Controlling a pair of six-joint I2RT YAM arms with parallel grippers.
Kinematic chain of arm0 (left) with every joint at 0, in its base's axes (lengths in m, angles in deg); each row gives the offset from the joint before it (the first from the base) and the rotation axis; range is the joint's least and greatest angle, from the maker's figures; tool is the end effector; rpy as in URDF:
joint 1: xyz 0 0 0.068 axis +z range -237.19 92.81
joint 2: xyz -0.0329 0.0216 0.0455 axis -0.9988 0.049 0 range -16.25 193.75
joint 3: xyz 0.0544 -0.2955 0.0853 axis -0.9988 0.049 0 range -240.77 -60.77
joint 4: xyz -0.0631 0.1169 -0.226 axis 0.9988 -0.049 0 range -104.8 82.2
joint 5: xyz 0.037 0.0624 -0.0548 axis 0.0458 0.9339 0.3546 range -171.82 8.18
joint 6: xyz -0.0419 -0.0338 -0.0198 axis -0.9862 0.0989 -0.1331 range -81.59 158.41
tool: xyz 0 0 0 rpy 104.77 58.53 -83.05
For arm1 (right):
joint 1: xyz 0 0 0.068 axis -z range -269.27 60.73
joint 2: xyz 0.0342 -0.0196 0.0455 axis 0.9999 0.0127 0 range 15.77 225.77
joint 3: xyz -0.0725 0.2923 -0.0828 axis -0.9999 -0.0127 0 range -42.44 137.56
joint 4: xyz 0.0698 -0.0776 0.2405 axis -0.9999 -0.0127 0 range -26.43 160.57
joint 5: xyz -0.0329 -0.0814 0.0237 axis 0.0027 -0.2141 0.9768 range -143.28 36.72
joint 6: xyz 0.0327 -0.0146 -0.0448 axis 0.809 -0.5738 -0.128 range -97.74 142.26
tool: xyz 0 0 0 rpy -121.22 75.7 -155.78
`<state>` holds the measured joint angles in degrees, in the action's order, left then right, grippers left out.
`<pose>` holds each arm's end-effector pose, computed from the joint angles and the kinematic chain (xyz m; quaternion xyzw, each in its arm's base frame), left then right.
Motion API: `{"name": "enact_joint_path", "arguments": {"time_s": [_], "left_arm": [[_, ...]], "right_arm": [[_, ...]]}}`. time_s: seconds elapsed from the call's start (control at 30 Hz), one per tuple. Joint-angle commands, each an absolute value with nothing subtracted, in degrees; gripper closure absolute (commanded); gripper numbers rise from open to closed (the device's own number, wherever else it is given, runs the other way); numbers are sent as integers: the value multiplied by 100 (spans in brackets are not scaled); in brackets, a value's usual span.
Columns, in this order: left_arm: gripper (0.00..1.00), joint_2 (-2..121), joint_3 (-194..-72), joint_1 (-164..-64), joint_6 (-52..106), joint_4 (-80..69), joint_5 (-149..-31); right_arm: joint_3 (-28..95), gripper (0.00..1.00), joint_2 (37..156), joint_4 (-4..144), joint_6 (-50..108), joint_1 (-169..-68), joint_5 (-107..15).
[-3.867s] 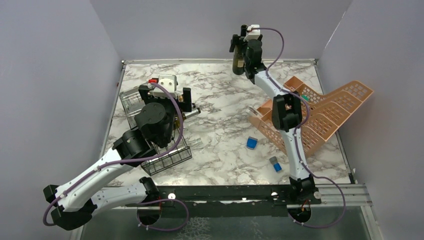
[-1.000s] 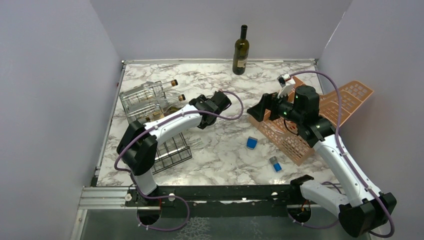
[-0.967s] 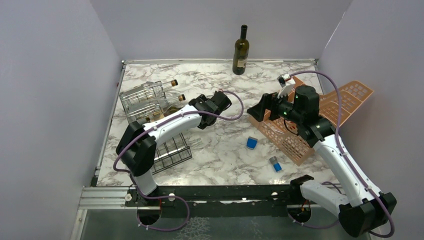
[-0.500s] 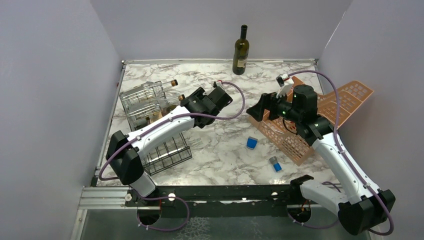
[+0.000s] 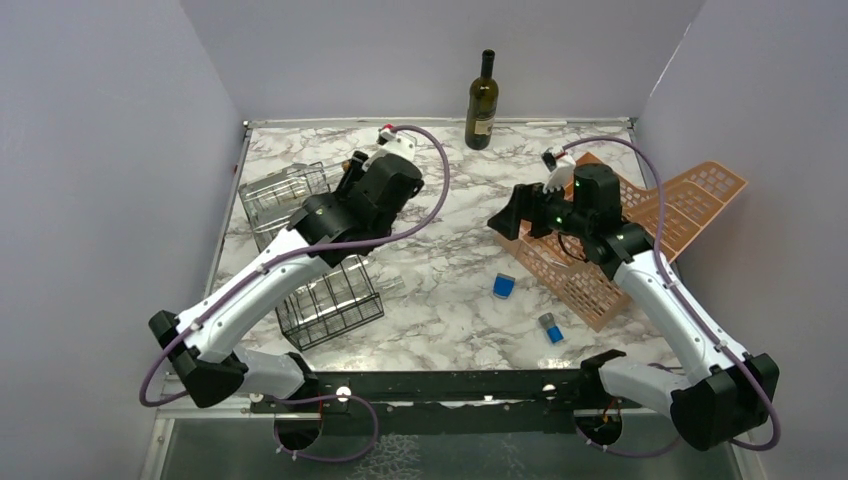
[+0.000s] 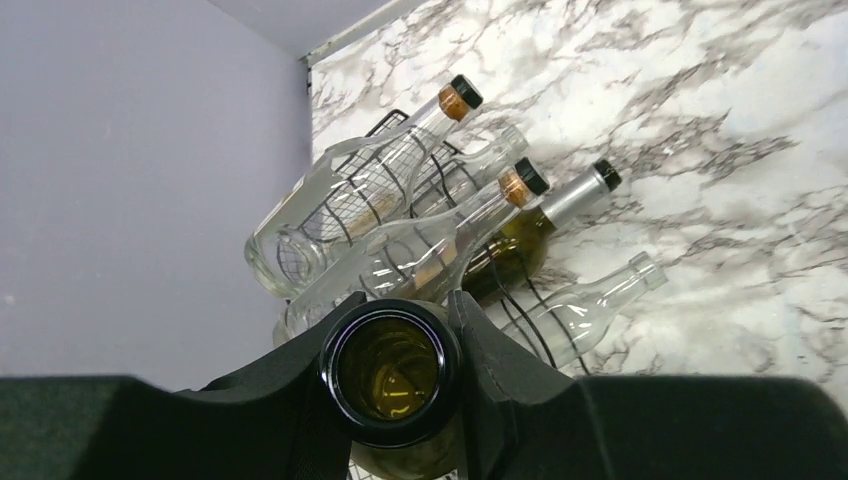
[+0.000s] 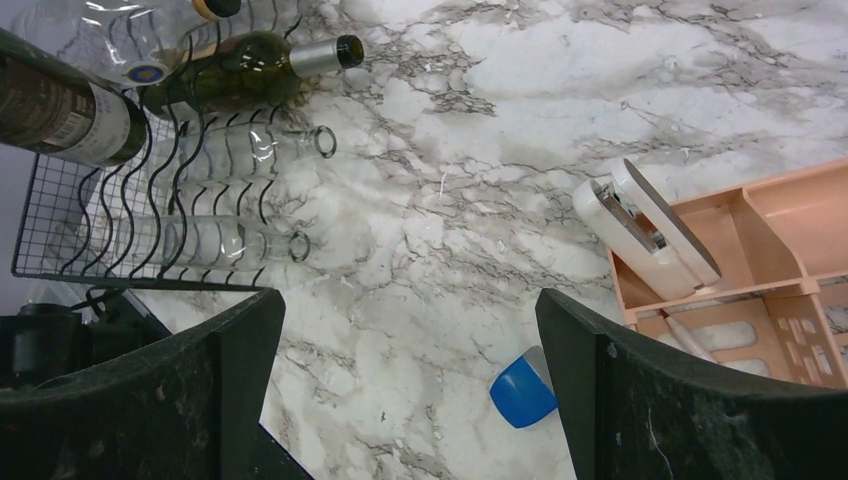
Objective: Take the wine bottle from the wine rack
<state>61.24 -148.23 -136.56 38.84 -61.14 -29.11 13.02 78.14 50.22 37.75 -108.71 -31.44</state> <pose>0.1921 -0.1743 0.4449 0.1871 0.8204 0.2242 0.4916 0.2111 0.0905 0.3622 -0.1274 0.8345 0.3077 0.4390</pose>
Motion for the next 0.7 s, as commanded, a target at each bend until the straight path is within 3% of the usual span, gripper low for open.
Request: {"name": "enact_joint_path", "arguments": {"time_s": [0.0, 0.13, 0.23, 0.67], "left_arm": [[83, 5622, -15182, -13668, 3752, -6028, -3009], [83, 5366, -15385, -13669, 3718, -5792, -3312], [93, 5242, -15547, -13670, 3838, -5492, -3660], [92, 5290, -15698, -13667, 3540, -4075, -5161]], "right_arm": [[1519, 0, 8005, 5138, 3782, -10896, -2741], [1546, 0, 8127, 5312, 3827, -10896, -2344], [1578, 0, 8226, 5584, 3937, -10896, -1897], [2524, 0, 8753, 6139, 3550, -11964, -858]]}}
